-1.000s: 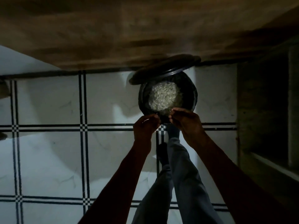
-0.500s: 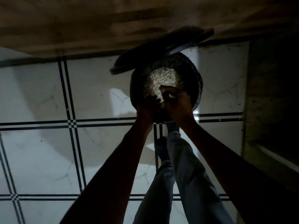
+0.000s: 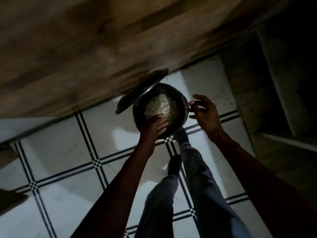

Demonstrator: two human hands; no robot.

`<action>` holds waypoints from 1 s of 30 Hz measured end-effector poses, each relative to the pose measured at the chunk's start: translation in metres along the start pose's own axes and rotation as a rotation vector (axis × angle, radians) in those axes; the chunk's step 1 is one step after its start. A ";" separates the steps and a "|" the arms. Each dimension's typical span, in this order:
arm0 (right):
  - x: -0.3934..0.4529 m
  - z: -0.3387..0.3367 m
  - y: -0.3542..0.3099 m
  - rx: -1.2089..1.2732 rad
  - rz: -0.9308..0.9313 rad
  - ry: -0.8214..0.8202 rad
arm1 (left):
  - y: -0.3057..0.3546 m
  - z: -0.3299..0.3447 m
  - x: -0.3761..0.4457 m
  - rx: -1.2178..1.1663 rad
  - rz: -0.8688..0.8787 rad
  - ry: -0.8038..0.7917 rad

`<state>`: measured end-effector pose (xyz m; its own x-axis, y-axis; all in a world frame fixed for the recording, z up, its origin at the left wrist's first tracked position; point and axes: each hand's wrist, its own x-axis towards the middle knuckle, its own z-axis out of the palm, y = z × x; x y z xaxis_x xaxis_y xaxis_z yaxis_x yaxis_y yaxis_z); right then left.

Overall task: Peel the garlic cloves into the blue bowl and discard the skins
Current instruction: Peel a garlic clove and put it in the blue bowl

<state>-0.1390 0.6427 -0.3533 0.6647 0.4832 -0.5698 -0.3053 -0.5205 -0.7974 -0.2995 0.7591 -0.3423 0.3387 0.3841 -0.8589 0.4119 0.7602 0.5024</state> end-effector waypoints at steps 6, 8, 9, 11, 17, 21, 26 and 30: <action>-0.139 -0.118 -0.074 0.039 -0.092 0.191 | 0.049 0.071 -0.134 0.180 0.150 -0.109; -0.199 -0.161 -0.094 0.060 -0.142 0.283 | 0.058 0.099 -0.181 0.228 0.227 -0.159; -0.230 -0.180 -0.099 0.064 -0.158 0.336 | 0.061 0.114 -0.202 0.260 0.259 -0.204; -0.285 -0.217 -0.108 0.063 -0.208 0.447 | 0.064 0.150 -0.239 0.328 0.333 -0.319; -0.418 -0.315 -0.102 0.201 -0.251 0.845 | 0.038 0.273 -0.333 0.545 0.520 -0.622; -0.485 -0.369 -0.084 0.297 -0.246 1.052 | -0.001 0.362 -0.387 0.626 0.532 -0.810; -0.535 -0.435 -0.043 0.345 -0.209 1.249 | -0.070 0.463 -0.436 0.716 0.504 -0.990; -0.556 -0.496 0.000 0.380 -0.173 1.342 | -0.125 0.532 -0.460 0.802 0.484 -1.070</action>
<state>-0.1700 0.0250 0.0621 0.7825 -0.6226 -0.0113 -0.1733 -0.2003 -0.9643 -0.0565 0.2083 0.0432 0.8993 -0.3338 -0.2826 0.3108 0.0331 0.9499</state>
